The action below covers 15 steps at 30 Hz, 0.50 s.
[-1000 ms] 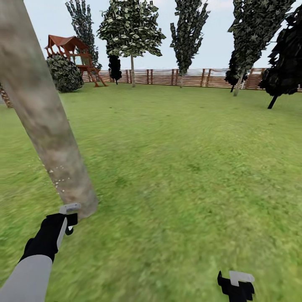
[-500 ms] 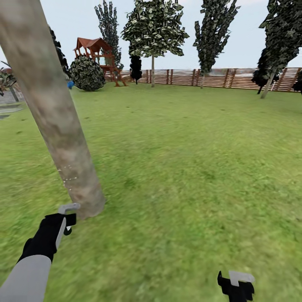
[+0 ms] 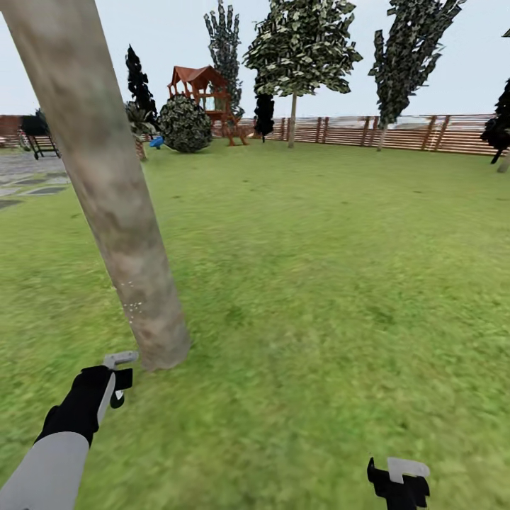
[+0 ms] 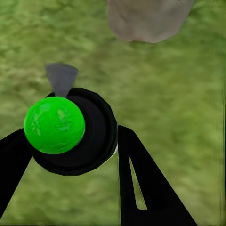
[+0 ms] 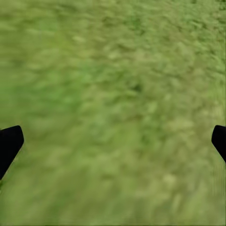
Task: In the garden, pick up the pesticide atomizer on the floor and spray pesticide onto both trees until each tree trunk is fully covered.
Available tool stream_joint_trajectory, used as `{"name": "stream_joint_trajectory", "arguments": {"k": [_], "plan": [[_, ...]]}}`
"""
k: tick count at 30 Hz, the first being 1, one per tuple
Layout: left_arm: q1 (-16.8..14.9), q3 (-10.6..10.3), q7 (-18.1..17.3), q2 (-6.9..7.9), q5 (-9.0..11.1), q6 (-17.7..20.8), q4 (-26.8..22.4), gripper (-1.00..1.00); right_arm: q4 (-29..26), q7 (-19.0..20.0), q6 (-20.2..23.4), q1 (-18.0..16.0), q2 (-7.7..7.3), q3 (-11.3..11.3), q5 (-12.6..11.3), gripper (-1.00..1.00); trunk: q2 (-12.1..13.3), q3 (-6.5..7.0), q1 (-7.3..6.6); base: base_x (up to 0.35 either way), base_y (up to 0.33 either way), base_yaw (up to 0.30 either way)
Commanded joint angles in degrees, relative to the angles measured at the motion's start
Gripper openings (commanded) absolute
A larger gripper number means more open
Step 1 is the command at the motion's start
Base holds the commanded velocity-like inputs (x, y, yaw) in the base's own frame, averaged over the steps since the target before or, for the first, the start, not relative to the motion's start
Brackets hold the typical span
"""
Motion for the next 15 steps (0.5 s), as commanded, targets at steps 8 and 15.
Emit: {"name": "stream_joint_trajectory", "arguments": {"k": [8, 15], "plan": [[0.0, 0.0, 0.1, -0.25, -0.1, -0.1, 0.1, -1.00, 0.0, 0.0, 0.0, 0.0, 0.00, 0.0, 0.0, 1.00, 0.0, 0.00, 0.00, 0.219, -0.205, 0.275], [0.0, 0.2, 0.1, -0.25, -0.1, -0.1, 0.0, -1.00, 0.0, 0.0, 0.0, 0.0, -0.10, 0.0, 0.0, 1.00, 0.0, 0.00, 0.00, 0.149, -0.243, 0.083]]}}
